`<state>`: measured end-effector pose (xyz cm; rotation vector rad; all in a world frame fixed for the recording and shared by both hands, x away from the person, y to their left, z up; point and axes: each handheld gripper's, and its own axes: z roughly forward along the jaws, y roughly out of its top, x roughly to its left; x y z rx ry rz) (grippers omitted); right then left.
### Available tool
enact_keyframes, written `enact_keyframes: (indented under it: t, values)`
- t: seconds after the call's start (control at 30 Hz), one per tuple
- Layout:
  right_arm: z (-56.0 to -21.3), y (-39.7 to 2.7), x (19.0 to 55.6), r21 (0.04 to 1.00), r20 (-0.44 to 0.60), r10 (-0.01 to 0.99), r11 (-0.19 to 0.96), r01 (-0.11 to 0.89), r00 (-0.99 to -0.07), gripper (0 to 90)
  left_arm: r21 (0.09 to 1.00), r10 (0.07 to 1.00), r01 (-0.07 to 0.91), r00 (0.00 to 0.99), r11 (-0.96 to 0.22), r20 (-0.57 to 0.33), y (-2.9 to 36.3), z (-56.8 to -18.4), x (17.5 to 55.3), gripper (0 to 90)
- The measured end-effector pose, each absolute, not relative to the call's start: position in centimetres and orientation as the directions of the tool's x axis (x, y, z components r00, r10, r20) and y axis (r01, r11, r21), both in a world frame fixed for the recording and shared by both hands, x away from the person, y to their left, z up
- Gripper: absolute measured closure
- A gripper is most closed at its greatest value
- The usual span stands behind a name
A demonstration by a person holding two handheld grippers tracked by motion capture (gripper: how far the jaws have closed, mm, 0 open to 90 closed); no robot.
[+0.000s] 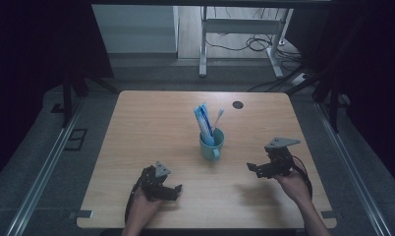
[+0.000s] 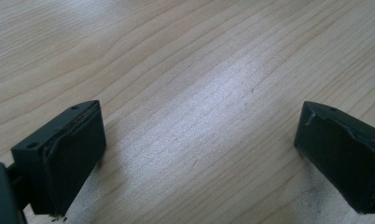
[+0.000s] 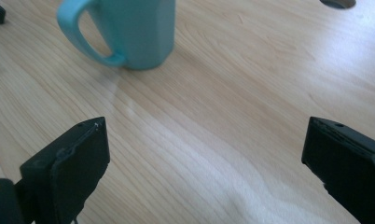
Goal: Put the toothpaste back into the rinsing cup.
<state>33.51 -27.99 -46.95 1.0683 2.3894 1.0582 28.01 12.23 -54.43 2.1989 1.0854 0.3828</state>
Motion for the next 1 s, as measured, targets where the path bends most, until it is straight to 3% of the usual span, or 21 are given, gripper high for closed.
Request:
enact_keyframes:
  t: [0.77,1.0]
  values:
    - [-51.8,-30.9,30.8,0.726,0.029,0.788,0.406,0.555,-0.615,1.7,0.664,0.787,0.596,0.617,-0.451,-0.02,12.2,-54.4,28.0,2.0]
    - [-53.2,-31.2,30.6,0.693,0.013,0.786,0.439,0.572,-0.619,1.7,0.666,0.788,0.597,0.615,-0.447,-0.022,12.2,-54.4,28.0,2.1]
